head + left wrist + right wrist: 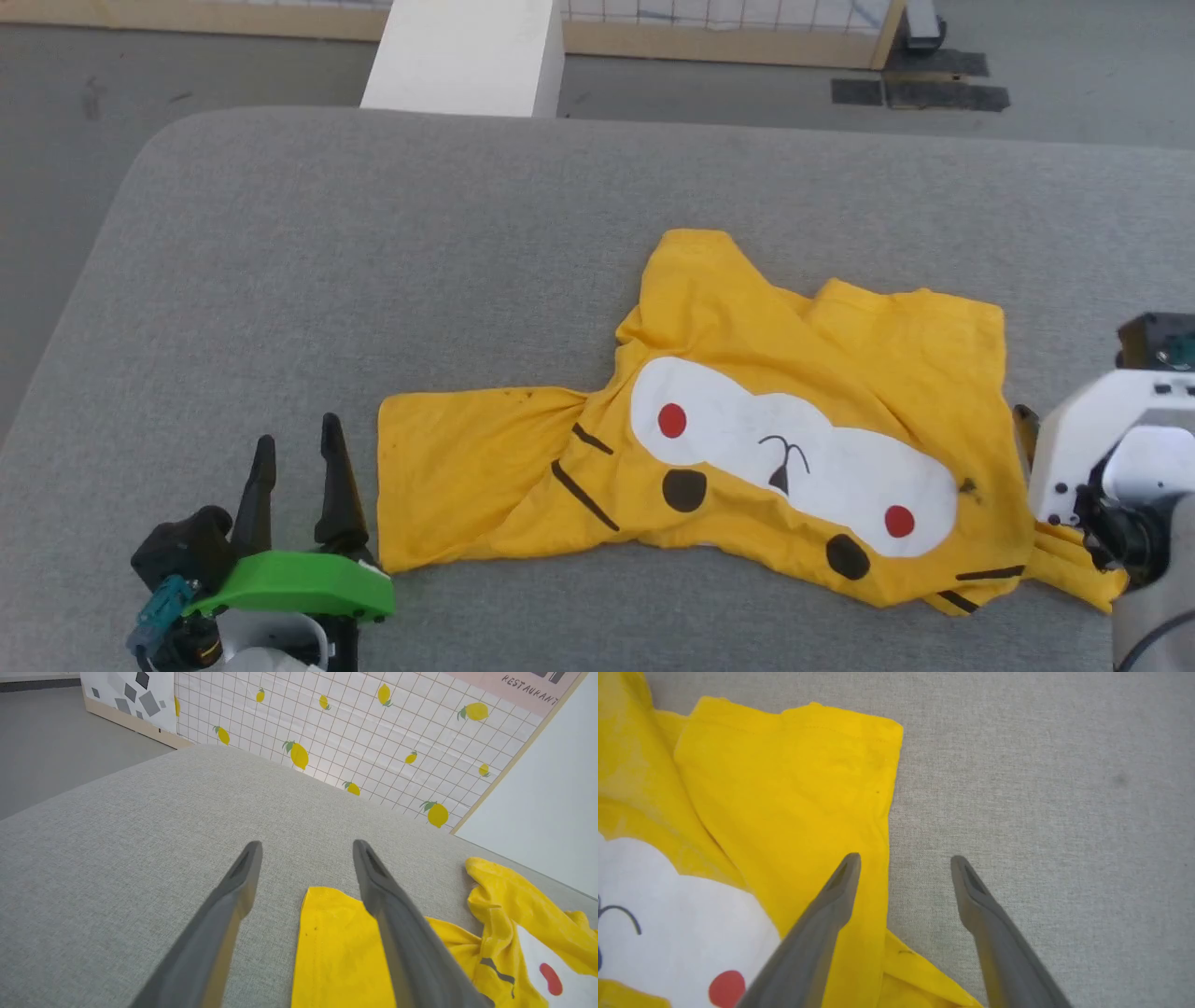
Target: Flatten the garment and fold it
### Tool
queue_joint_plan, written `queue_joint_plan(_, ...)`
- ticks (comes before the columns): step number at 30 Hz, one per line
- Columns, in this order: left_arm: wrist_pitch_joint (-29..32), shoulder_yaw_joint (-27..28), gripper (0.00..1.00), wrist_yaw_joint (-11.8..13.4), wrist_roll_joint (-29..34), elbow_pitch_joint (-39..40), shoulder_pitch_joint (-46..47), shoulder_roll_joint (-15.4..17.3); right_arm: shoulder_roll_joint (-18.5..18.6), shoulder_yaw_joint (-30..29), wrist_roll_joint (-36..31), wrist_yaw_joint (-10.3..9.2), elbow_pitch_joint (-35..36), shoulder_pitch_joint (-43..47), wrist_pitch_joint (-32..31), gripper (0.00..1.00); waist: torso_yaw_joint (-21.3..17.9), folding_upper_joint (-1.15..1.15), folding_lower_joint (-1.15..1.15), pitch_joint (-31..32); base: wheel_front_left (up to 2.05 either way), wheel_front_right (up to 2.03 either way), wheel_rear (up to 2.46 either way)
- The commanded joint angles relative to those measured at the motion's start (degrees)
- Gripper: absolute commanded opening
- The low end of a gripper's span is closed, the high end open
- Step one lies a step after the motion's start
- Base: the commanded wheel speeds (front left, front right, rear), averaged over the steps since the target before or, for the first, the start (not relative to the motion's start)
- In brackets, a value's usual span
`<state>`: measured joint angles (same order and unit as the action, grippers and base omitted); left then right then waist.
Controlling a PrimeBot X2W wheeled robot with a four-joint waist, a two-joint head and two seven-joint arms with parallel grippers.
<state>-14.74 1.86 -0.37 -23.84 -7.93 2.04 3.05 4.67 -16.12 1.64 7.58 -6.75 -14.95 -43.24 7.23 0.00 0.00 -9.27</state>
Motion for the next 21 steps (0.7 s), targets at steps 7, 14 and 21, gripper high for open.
queue_joint_plan(7, -0.3, -1.3, 1.00, 0.4, -1.0, -0.4, 1.3, -0.2, 3.8, 5.0, -4.4, -0.09, -9.2, -4.5, -3.2, 1.00, 3.9, 0.00, 0.00, -3.6, 0.00, 0.00, 0.00)
queue_joint_plan(14, -0.3, -2.4, 1.00, 0.6, -1.8, -0.9, 1.8, -0.2, 5.4, 8.7, -0.6, -0.09, -11.2, -7.6, -4.6, 0.00, 5.7, 0.00, 0.00, -4.6, 0.00, 0.00, 0.00)
queue_joint_plan(21, -0.3, -4.4, 1.00, 0.7, -3.0, -1.0, 3.2, -0.2, 8.0, 12.7, -0.2, -0.09, -11.7, -21.2, -4.0, 0.00, 7.7, 0.00, 0.00, -7.2, 0.00, 0.00, 0.00)
